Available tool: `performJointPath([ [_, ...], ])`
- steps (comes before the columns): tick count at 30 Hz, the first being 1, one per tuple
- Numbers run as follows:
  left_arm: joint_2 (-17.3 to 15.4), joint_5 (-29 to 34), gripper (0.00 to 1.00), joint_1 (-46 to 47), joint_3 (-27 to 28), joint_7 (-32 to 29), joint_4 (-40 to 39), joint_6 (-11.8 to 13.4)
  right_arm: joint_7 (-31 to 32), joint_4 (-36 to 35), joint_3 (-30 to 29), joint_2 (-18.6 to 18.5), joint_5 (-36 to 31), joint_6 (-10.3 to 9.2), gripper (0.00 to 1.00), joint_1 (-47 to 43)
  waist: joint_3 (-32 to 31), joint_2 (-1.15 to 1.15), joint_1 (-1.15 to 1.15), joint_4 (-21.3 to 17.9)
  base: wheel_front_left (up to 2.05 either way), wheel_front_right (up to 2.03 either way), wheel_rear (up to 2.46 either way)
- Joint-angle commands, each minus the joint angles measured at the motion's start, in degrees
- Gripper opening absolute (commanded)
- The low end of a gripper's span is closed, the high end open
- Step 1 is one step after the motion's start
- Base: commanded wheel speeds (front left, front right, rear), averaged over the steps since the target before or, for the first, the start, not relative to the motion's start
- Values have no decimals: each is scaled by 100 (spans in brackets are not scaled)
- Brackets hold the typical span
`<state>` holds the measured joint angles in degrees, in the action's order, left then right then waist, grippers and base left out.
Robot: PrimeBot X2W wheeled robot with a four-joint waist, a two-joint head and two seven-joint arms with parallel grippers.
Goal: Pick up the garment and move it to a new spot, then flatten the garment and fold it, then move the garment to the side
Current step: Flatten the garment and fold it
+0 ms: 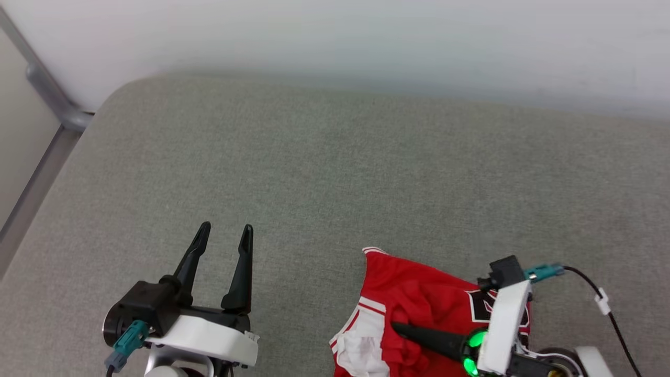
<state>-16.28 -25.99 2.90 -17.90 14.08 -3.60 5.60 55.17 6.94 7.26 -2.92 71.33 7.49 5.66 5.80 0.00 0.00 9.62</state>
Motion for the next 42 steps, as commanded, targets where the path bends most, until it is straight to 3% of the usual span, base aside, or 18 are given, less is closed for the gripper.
performJointPath([
  [1,34,-1,100,102,-11,33,27,-19,-206,165,145,5,-111,0,0,144,182,0,0,132,0,0,0],
  [5,100,8,100,192,-3,60,91,-39,-579,488,381,5,-330,0,0,323,316,0,0,185,0,0,0],
  [6,109,16,100,206,1,69,105,-42,-677,548,416,5,-376,0,31,355,337,0,0,186,0,0,0],
  [7,109,16,100,206,1,69,105,-42,-677,548,416,5,-376,0,31,355,337,0,0,186,0,0,0],
  [8,116,22,100,221,7,76,117,-48,-741,600,463,5,-378,0,100,387,353,0,0,184,0,0,0],
  [17,119,45,100,189,69,93,241,-95,-1165,-115,1016,-210,-363,0,100,515,234,0,0,-7,0,0,0],
  [27,97,38,100,17,69,63,277,24,-2716,-1186,1012,-905,-1583,0,100,157,-52,0,0,-316,0,0,0],
  [30,68,21,100,-31,97,47,295,55,-3127,-1357,746,-1123,-2087,-1,100,6,-140,0,0,-415,0,0,0],
  [42,-27,-47,100,-307,199,-42,302,264,-4117,-1609,-1075,-774,-3963,0,100,-753,-600,0,0,-757,0,0,0],
])
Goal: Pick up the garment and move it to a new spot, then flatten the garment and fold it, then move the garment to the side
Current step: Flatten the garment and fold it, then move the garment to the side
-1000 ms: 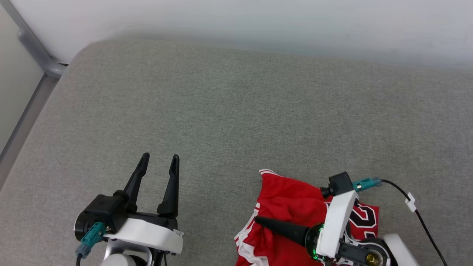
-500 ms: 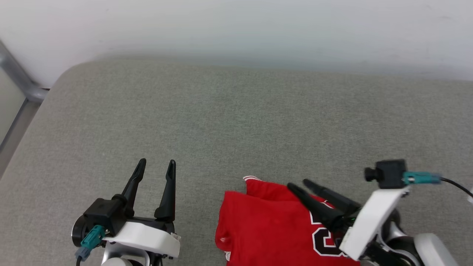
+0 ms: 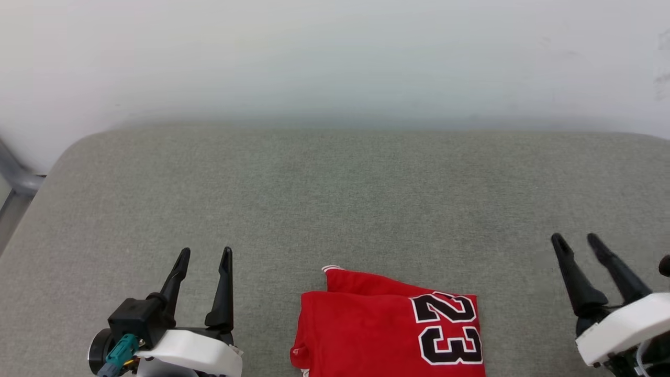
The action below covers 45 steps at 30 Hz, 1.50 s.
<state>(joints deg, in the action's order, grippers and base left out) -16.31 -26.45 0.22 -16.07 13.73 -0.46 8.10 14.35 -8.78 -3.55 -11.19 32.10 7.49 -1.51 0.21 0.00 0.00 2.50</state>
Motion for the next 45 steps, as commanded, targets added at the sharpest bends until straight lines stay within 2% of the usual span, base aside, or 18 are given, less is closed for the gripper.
performJointPath([
  [1,-31,-2,100,-48,28,-6,-13,29,-122,-92,-93,35,-334,0,100,-84,-54,0,0,-63,0,0,0],
  [6,-40,-3,100,-97,74,20,36,93,-799,-321,-452,187,-1492,-1,100,-285,-121,0,0,-133,0,0,0],
  [11,-35,39,100,-116,83,56,125,100,-1272,-294,-445,302,-2090,-1,100,-497,-170,0,0,-181,0,0,0],
  [18,-14,95,100,-177,76,102,279,109,-1317,-232,-304,469,-2122,-1,100,-641,-193,0,0,-210,0,0,0],
  [27,-11,117,100,-81,72,118,320,77,-1127,-224,-338,452,-2092,-1,100,-580,-172,0,0,-170,0,0,0],
  [32,-33,175,100,55,40,122,320,42,-693,34,-527,325,-1799,-2,100,-686,-79,0,0,-69,0,0,0],
  [36,-30,229,100,198,6,130,258,7,-56,414,-618,138,-1331,-1,100,-760,120,0,0,63,0,0,0],
  [40,-45,301,100,364,-12,141,213,-63,699,689,-391,-3,-742,-1,100,-695,427,0,0,200,0,0,0],
  [45,-21,362,100,529,-40,145,236,-143,1265,793,42,-82,-342,-1,100,-568,654,0,0,323,0,0,0],
])
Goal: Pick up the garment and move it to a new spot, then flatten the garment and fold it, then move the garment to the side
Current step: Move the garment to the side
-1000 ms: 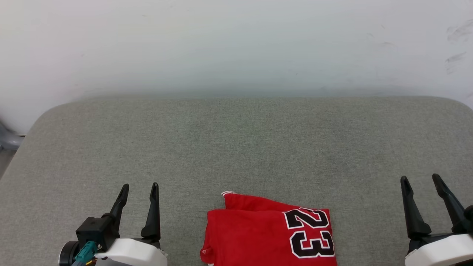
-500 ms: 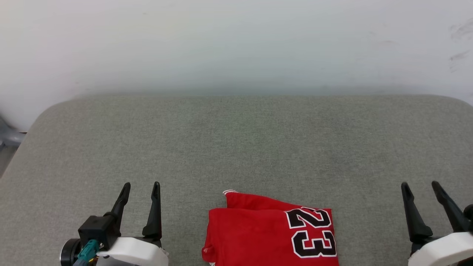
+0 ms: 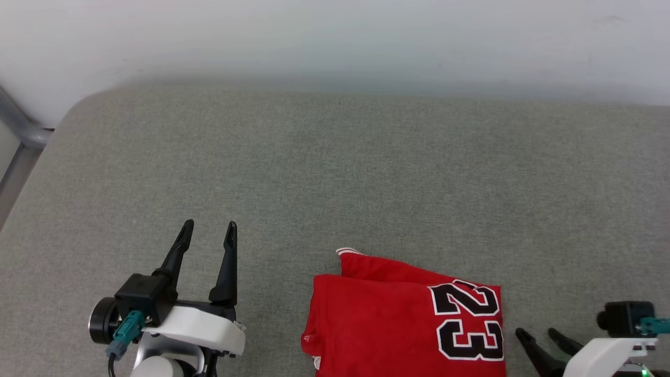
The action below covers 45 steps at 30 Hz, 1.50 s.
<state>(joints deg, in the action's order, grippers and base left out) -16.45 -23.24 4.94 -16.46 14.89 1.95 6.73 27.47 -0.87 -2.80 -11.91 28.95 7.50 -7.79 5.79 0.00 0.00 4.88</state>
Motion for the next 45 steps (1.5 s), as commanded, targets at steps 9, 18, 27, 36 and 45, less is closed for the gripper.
performJointPath([
  [9,119,102,100,367,65,39,21,-111,807,477,916,-108,812,-3,100,508,536,0,0,289,0,0,0],
  [18,230,207,100,375,192,35,93,-205,1158,975,1255,-121,1247,-6,0,767,611,0,0,332,0,0,0],
  [27,92,384,100,128,138,30,176,-303,979,647,1298,-440,1183,-5,0,944,135,0,0,-33,0,0,0],
  [36,20,392,100,-101,56,-71,-89,-248,1226,537,1014,-886,774,-3,0,852,-78,0,0,-1020,0,0,0],
  [45,15,428,100,251,-17,-136,-496,-271,970,736,750,-945,153,-3,0,1743,660,0,0,-2243,0,0,0],
])
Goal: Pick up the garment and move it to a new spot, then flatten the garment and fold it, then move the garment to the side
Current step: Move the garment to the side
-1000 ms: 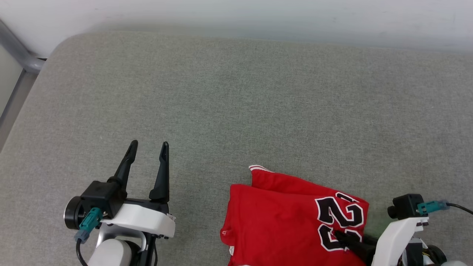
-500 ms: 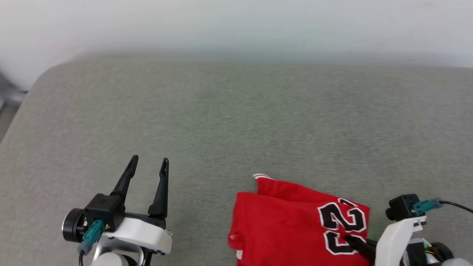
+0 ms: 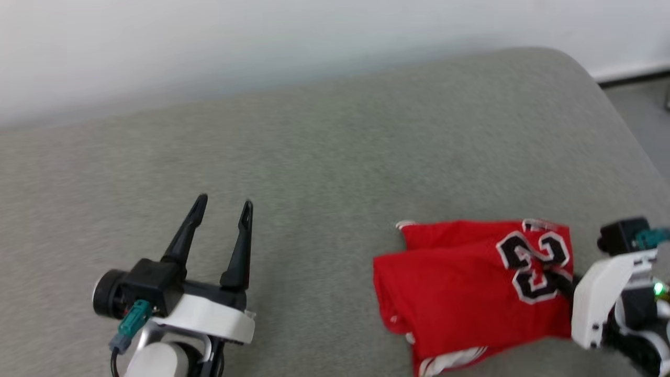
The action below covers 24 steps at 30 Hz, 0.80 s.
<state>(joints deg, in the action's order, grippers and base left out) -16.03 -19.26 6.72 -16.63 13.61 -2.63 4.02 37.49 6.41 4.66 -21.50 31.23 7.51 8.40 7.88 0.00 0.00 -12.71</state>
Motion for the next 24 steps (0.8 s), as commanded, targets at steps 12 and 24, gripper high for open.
performJointPath([
  [12,-333,411,100,1368,-263,-453,-521,-350,-880,1349,-811,-464,-969,-5,0,2064,2061,0,0,-991,0,0,0],
  [24,-451,639,100,2280,-400,-767,-872,-508,-1806,2608,-1906,-677,-1450,-6,18,3113,3002,0,0,-621,0,0,0],
])
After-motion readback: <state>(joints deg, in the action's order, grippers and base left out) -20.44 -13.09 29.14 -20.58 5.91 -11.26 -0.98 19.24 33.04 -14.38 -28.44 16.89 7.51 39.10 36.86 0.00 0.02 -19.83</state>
